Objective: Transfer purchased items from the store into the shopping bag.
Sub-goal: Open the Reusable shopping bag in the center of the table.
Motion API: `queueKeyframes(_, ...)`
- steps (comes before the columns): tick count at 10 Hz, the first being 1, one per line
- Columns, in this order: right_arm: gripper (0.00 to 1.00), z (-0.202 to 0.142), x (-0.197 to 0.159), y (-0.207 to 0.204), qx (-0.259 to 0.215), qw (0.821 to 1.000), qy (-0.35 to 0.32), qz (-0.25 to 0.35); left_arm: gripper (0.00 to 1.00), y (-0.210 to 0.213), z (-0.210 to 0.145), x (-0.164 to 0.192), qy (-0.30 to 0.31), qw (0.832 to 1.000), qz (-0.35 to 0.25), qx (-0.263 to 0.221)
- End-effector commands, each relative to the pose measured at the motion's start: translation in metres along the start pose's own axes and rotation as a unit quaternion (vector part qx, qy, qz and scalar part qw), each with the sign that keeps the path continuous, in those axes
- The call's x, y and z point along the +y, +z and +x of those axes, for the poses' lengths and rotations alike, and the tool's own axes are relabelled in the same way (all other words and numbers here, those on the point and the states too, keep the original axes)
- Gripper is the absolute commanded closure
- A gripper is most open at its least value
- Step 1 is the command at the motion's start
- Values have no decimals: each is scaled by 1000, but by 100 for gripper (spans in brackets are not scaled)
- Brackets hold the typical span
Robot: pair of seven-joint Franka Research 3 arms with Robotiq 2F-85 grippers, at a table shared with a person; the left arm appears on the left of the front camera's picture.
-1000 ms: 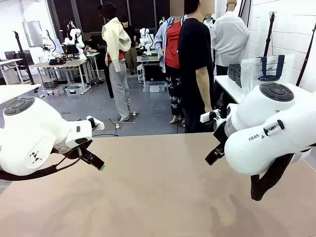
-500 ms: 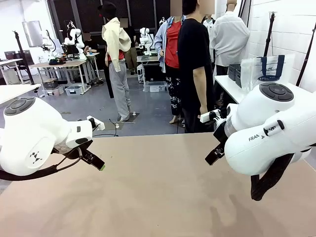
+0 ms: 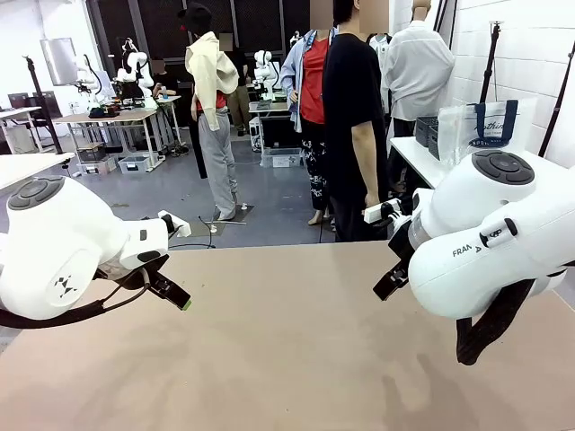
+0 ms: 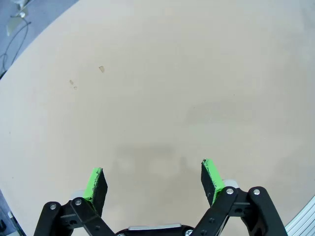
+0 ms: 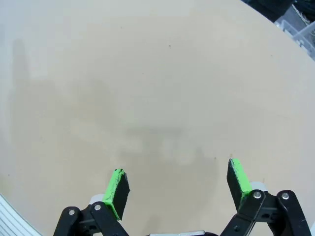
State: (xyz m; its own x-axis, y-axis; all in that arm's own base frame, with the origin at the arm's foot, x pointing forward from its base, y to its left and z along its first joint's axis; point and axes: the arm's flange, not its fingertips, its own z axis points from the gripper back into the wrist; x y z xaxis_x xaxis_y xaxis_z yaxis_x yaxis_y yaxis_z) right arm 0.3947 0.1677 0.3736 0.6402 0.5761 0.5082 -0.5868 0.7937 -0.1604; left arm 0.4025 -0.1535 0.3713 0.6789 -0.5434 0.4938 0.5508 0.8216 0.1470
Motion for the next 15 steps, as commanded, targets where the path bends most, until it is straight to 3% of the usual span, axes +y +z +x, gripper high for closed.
queueKeyframes(1, 0, 0, 0, 0, 0, 1000, 0, 0, 0, 0, -1, 2, 2, 1000, 0, 0)
queueKeyframes(15, 0, 0, 0, 0, 0, 1000, 0, 0, 0, 0, -1, 2, 2, 1000, 0, 0)
